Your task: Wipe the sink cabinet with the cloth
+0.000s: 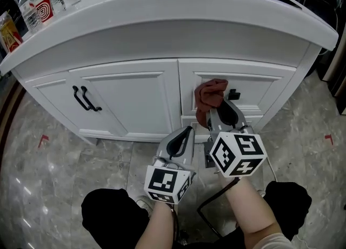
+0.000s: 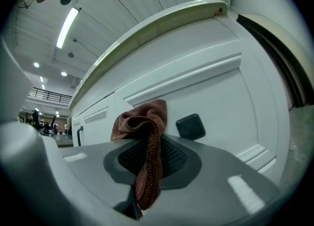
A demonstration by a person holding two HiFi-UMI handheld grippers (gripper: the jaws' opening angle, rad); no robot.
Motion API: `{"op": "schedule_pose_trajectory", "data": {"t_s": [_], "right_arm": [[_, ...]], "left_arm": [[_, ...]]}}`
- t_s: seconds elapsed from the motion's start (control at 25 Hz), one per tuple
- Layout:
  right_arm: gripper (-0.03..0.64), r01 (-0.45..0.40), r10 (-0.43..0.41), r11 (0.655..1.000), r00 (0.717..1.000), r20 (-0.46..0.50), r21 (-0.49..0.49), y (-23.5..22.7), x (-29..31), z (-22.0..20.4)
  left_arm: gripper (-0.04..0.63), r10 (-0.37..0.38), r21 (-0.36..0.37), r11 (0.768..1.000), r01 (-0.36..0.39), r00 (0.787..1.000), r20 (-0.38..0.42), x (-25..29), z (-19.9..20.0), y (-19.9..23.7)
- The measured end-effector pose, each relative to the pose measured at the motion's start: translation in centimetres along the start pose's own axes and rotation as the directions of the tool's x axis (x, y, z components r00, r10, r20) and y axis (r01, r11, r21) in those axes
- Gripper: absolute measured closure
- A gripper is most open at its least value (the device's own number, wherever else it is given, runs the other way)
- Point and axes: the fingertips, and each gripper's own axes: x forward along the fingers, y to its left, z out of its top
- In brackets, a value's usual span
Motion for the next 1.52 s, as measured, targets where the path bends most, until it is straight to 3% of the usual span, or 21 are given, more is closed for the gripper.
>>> {"op": "schedule_pose_trajectory", "data": {"t_s": [0.36, 1.28, 1.4, 1.52], "right_arm": [[0.532, 0.083, -0.081, 0.992, 0.996, 0.033, -0.093, -3.4, -3.9, 2.5], [0.532, 0.313, -0.308, 0.946, 0.949, 0.074, -0.08, -15.5, -9.3, 5.5], [0.532, 0.294, -0.284, 0.951, 0.953, 0.107, -0.096, -14.2, -9.9, 6.2], [0.532, 0.193, -0.183, 0.975, 0.978, 0.1, -0.108, -10.2, -8.9, 5.5]], "left_arm": [[0.594, -0.033, 0.001, 0.999, 0.033, 0.999, 0.027, 1.2, 1.0, -2.5], [0.594, -0.114, -0.01, 0.993, 0.114, 0.993, 0.009, 4.0, -0.7, -9.1], [0.594, -0.121, -0.007, 0.993, 0.121, 0.993, -0.004, 3.9, -1.2, -9.5], [0.594, -0.099, 0.003, 0.995, 0.099, 0.995, 0.003, 3.3, -0.9, -8.7]]}}
